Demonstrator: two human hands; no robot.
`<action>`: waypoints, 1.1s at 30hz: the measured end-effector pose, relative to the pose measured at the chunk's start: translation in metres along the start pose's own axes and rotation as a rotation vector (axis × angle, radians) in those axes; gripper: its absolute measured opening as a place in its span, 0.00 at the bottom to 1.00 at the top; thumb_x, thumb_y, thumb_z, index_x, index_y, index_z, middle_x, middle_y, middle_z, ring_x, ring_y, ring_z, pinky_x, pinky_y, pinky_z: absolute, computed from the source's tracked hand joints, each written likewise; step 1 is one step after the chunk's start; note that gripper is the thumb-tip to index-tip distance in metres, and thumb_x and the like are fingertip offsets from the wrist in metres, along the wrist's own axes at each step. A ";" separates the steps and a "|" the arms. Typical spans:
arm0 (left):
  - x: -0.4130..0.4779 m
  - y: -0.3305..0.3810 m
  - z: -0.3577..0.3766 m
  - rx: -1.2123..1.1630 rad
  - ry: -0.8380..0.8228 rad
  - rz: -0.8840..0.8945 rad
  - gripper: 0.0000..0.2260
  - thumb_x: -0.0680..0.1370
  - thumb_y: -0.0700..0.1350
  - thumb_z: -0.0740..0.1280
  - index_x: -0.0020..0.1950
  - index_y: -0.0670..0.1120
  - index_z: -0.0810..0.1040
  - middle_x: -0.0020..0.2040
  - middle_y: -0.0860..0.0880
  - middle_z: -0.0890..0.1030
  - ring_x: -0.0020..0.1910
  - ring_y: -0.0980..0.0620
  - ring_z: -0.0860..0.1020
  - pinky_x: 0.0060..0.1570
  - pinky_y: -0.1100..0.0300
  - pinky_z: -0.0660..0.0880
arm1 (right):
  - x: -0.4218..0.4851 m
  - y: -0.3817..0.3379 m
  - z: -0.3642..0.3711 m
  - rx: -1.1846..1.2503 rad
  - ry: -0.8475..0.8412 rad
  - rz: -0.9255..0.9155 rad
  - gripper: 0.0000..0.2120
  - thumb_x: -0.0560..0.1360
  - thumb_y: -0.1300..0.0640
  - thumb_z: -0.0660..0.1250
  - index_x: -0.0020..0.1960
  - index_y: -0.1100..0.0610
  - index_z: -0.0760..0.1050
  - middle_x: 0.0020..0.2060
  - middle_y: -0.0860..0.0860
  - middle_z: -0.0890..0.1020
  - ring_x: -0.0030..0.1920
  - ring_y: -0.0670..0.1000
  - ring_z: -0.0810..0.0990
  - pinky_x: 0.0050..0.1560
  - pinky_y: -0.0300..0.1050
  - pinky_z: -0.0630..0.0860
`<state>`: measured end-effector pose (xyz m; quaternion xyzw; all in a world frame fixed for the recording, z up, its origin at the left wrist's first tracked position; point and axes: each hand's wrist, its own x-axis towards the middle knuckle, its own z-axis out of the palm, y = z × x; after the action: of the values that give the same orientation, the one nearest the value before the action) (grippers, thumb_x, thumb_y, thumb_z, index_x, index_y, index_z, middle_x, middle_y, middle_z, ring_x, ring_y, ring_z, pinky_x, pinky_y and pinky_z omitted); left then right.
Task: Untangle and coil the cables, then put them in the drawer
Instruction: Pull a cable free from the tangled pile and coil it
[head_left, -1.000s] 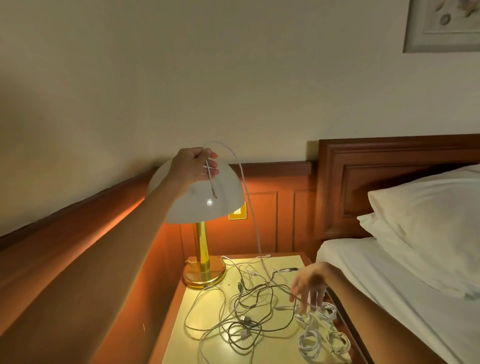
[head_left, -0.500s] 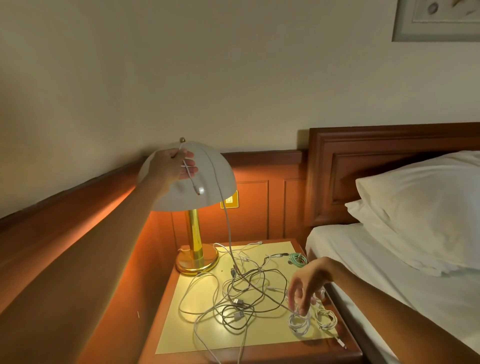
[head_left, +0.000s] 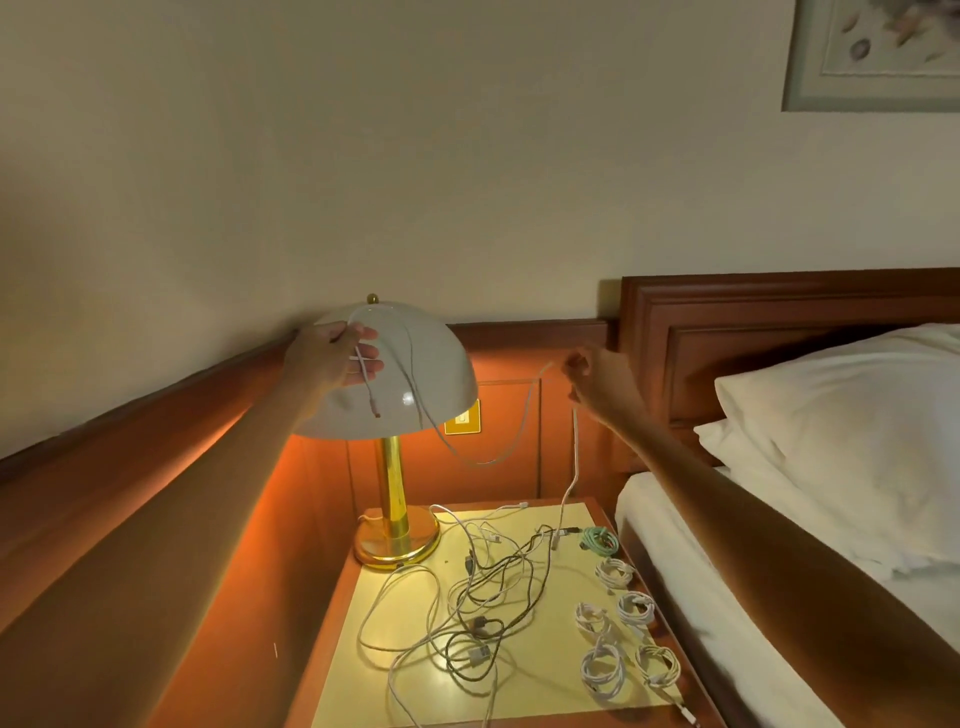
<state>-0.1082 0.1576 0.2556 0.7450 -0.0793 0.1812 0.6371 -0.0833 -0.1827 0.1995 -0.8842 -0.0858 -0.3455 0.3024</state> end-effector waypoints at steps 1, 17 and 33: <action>-0.001 0.002 0.000 -0.005 -0.003 0.000 0.10 0.84 0.44 0.59 0.52 0.41 0.78 0.43 0.42 0.80 0.36 0.49 0.83 0.33 0.63 0.81 | 0.011 -0.011 -0.006 0.013 0.083 -0.036 0.07 0.80 0.58 0.66 0.53 0.62 0.78 0.45 0.57 0.84 0.39 0.54 0.84 0.44 0.53 0.83; -0.075 0.092 -0.009 0.159 -0.413 0.080 0.13 0.82 0.50 0.62 0.56 0.43 0.82 0.41 0.47 0.79 0.40 0.49 0.84 0.40 0.59 0.81 | -0.045 -0.110 -0.104 -0.283 -0.961 -0.151 0.15 0.72 0.39 0.72 0.57 0.40 0.79 0.50 0.40 0.84 0.52 0.42 0.82 0.55 0.44 0.77; -0.127 0.080 0.017 0.028 -0.783 0.029 0.12 0.81 0.47 0.61 0.59 0.43 0.79 0.50 0.44 0.83 0.56 0.42 0.81 0.58 0.50 0.78 | -0.050 -0.154 -0.106 0.806 -0.268 -0.009 0.12 0.83 0.57 0.61 0.47 0.57 0.81 0.28 0.48 0.67 0.27 0.47 0.66 0.30 0.42 0.68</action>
<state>-0.2501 0.1127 0.2799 0.7651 -0.3245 -0.1068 0.5457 -0.2353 -0.1194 0.3006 -0.7318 -0.2564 -0.1677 0.6088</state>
